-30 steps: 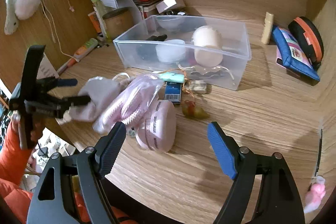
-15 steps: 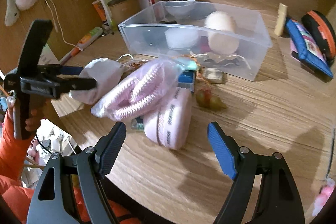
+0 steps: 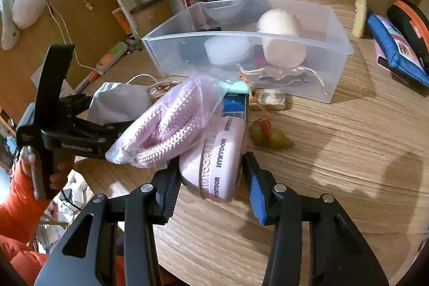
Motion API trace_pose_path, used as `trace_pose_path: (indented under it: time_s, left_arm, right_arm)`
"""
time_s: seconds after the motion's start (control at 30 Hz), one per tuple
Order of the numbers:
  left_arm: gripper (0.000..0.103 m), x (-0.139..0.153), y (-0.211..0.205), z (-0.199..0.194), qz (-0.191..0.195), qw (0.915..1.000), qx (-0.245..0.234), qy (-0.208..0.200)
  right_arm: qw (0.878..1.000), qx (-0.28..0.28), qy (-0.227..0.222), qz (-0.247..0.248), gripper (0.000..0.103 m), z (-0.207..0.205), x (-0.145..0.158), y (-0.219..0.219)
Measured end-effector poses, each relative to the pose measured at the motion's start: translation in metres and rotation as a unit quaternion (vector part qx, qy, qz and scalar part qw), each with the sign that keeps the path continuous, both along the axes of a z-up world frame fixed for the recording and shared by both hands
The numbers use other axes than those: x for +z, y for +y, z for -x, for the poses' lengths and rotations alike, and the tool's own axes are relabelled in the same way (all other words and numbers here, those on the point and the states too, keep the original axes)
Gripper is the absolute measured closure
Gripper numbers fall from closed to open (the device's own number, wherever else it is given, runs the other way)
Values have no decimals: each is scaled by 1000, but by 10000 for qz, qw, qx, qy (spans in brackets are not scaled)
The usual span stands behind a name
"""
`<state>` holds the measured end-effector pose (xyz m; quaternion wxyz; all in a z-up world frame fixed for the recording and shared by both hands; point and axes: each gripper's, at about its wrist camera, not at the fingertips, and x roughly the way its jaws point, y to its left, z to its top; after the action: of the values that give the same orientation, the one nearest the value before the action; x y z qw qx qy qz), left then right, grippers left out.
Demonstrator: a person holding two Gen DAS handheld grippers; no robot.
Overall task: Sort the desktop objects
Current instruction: 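Grasp the pink round container with the right gripper while the left lifts the white bag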
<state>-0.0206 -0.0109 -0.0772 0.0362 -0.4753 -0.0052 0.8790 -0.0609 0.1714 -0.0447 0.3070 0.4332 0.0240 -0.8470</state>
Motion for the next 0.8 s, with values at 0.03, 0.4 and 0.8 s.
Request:
trace_pose_path:
  time_s: [0.03,0.4,0.8]
  left_arm:
    - [23,2,1,-2,-5,10000,-26,69]
    - [69,18,10,-16,16,9993,-139,352]
    - [70,77,18,-14,-471,9930,-231,1056]
  right_arm:
    - [10000,-30,11,2,62,0,1,1]
    - [9983,-480,344,27,62,-7,22,31]
    - [9924,-670,953,384,62,-10,68,44]
